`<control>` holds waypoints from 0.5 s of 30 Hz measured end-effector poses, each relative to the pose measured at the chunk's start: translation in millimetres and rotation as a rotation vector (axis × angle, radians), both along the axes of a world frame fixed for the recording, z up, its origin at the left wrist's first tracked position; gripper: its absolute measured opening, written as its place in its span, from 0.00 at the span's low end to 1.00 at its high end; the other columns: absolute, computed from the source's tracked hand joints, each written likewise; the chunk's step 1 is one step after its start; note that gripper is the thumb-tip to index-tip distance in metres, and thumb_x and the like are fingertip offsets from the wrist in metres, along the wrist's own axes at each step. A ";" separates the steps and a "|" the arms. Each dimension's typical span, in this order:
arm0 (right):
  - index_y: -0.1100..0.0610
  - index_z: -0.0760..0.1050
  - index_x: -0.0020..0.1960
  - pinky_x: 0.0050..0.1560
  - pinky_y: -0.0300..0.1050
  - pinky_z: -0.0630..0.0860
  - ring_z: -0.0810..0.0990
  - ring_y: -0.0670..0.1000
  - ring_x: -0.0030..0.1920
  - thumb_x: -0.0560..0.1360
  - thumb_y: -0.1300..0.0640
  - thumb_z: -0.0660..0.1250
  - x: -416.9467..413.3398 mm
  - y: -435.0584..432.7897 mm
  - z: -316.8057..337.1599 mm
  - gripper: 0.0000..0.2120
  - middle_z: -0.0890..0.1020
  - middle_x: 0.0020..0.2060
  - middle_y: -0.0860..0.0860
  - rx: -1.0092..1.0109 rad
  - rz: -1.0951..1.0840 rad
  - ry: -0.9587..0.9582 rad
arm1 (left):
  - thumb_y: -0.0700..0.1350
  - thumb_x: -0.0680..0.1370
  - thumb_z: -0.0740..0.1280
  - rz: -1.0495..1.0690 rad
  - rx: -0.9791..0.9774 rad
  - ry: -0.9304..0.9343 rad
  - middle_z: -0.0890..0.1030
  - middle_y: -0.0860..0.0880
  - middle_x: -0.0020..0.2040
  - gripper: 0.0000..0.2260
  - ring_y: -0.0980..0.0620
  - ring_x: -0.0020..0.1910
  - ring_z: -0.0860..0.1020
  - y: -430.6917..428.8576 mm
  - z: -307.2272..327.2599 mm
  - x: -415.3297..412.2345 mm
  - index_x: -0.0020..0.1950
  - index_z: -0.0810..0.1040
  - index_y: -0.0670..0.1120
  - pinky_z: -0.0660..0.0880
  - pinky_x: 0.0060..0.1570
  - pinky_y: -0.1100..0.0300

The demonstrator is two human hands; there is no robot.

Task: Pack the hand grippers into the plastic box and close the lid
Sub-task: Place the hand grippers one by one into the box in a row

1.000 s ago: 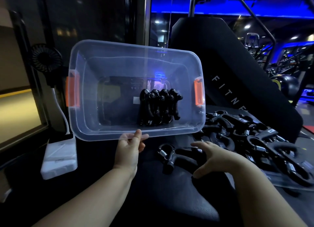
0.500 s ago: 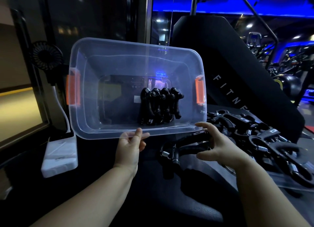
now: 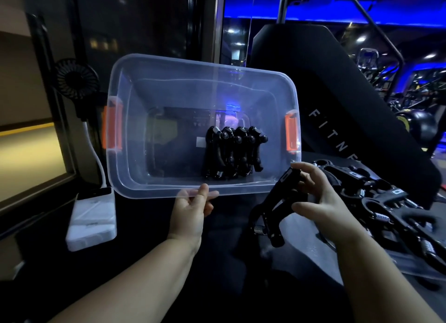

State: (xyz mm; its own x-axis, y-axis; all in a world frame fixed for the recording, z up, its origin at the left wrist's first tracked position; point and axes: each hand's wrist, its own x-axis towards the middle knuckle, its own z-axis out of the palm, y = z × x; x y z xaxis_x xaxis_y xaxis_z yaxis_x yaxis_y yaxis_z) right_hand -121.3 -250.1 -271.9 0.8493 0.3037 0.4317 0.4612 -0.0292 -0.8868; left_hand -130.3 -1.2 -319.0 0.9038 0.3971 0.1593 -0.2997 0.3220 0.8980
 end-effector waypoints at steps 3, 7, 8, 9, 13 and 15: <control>0.42 0.73 0.61 0.51 0.54 0.79 0.76 0.51 0.60 0.62 0.66 0.67 -1.6 12.3 2.4 0.31 0.79 0.54 0.49 0.012 0.003 -0.020 | 0.49 0.78 0.65 -0.001 0.006 0.003 0.86 0.50 0.40 0.06 0.61 0.30 0.75 0.8 -0.6 0.2 0.45 0.70 0.48 0.73 0.38 0.64; 0.49 0.73 0.60 0.43 0.42 0.78 0.78 0.45 0.51 0.62 0.67 0.62 -1.9 28.8 10.0 0.28 0.79 0.49 0.50 0.013 0.009 -0.040 | 0.49 0.78 0.65 -0.007 0.013 0.006 0.86 0.50 0.41 0.07 0.62 0.30 0.75 1.8 -1.3 0.3 0.46 0.71 0.48 0.73 0.39 0.64; 0.50 0.72 0.59 0.40 0.38 0.76 0.78 0.44 0.46 0.62 0.68 0.61 -1.8 32.7 12.2 0.28 0.78 0.47 0.51 0.016 0.018 -0.033 | 0.49 0.78 0.65 -0.009 0.012 0.007 0.86 0.50 0.41 0.06 0.61 0.31 0.75 2.1 -1.4 0.4 0.46 0.71 0.48 0.73 0.39 0.64; 0.51 0.72 0.59 0.37 0.36 0.74 0.77 0.42 0.41 0.62 0.68 0.60 -2.0 35.9 14.1 0.27 0.77 0.46 0.53 0.017 0.028 -0.027 | 0.49 0.78 0.65 -0.011 0.010 0.008 0.86 0.50 0.41 0.06 0.61 0.31 0.75 2.3 -1.5 0.7 0.46 0.71 0.48 0.73 0.39 0.64; 0.53 0.72 0.57 0.32 0.31 0.70 0.74 0.44 0.34 0.62 0.67 0.58 -2.6 45.8 20.4 0.25 0.75 0.45 0.55 -0.017 0.052 -0.017 | 0.50 0.78 0.65 -0.014 0.017 0.007 0.86 0.50 0.41 0.07 0.63 0.30 0.75 2.7 -2.4 2.2 0.46 0.71 0.48 0.73 0.38 0.65; 0.53 0.72 0.57 0.32 0.33 0.71 0.74 0.52 0.38 0.63 0.66 0.59 -2.2 49.8 24.5 0.24 0.75 0.46 0.58 -0.037 0.047 -0.011 | 0.50 0.78 0.65 -0.015 0.018 0.007 0.86 0.50 0.42 0.07 0.63 0.30 0.75 3.0 -3.0 3.3 0.46 0.71 0.48 0.73 0.38 0.65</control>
State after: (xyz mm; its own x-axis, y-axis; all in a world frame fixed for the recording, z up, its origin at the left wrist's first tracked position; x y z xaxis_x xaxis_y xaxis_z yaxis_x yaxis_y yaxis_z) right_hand -123.5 -200.3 -247.4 0.8291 0.3591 0.4286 0.4725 -0.0399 -0.8804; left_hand -127.1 1.7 -321.9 0.9109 0.3802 0.1604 -0.2889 0.3099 0.9058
